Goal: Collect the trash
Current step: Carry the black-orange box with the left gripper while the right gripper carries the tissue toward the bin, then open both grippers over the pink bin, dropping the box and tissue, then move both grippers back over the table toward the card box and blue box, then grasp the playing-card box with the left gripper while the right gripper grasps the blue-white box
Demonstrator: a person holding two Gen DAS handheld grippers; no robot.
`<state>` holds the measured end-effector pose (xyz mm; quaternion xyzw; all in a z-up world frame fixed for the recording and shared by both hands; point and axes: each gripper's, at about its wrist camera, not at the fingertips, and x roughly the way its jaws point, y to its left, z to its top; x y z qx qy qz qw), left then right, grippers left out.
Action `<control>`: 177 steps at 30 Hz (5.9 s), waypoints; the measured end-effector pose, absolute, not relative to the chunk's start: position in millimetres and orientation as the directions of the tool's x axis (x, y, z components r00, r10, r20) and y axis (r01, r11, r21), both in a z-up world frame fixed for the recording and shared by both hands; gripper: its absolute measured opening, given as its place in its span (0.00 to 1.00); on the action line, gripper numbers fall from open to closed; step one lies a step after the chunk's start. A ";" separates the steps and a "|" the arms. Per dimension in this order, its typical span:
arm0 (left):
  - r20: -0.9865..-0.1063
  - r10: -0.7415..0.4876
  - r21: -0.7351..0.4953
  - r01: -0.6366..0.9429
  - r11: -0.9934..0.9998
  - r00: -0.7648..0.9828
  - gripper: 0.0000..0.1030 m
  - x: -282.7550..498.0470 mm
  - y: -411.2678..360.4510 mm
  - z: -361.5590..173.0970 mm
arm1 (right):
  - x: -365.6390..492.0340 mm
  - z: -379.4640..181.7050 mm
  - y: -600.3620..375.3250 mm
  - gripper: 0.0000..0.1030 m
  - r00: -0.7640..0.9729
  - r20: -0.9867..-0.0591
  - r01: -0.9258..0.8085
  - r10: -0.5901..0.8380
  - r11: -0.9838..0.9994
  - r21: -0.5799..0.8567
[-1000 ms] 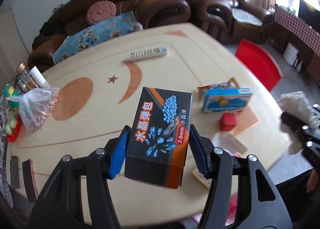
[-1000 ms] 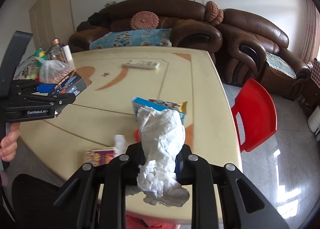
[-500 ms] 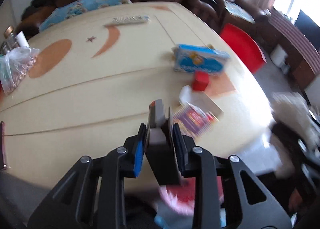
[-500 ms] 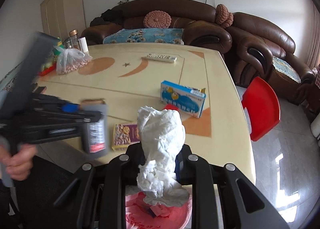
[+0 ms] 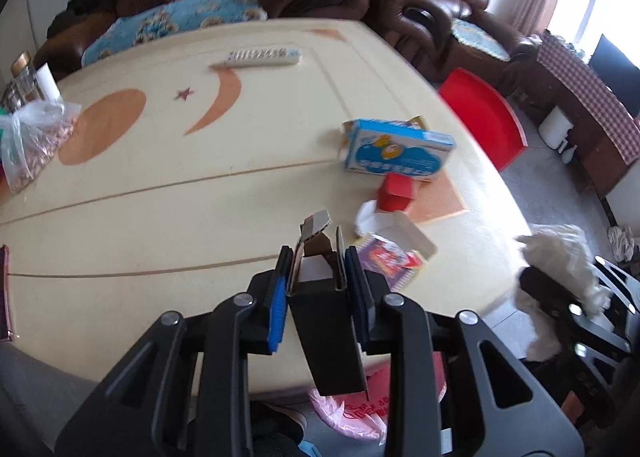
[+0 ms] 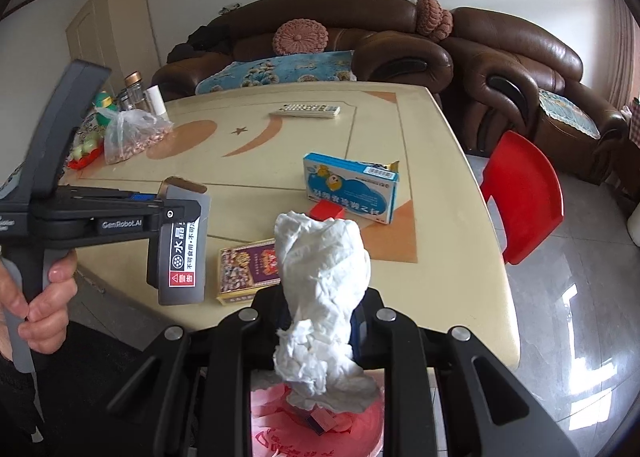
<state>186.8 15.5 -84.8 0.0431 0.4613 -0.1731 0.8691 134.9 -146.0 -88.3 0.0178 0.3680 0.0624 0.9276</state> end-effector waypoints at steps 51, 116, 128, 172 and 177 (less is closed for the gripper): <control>-0.919 -0.266 -0.118 0.438 0.891 0.292 0.27 62.5 -22.7 -215.4 | 69.0 -237.4 -136.5 0.22 0.441 -0.874 -0.068 0.205 0.978 0.195; -0.859 -0.294 0.021 0.603 0.797 0.419 0.87 115.7 13.8 -80.1 | 90.1 -109.9 -204.4 0.79 0.635 -0.670 -0.278 0.385 0.923 0.266; -0.888 -0.301 0.091 0.774 0.627 0.348 0.89 153.7 -6.8 -24.8 | 162.6 13.2 -206.1 0.85 0.589 -0.612 -0.566 0.528 0.810 0.154; -0.984 -0.179 -0.066 0.890 0.452 0.018 0.89 242.8 -62.3 -179.3 | 346.8 -148.1 -197.9 0.50 0.324 -0.850 -0.670 0.415 0.735 0.103; -0.985 -0.171 -0.051 0.896 0.442 0.028 0.89 238.1 -66.4 -182.2 | 346.8 -153.4 -195.9 0.39 0.331 -0.851 -0.664 0.408 0.741 0.097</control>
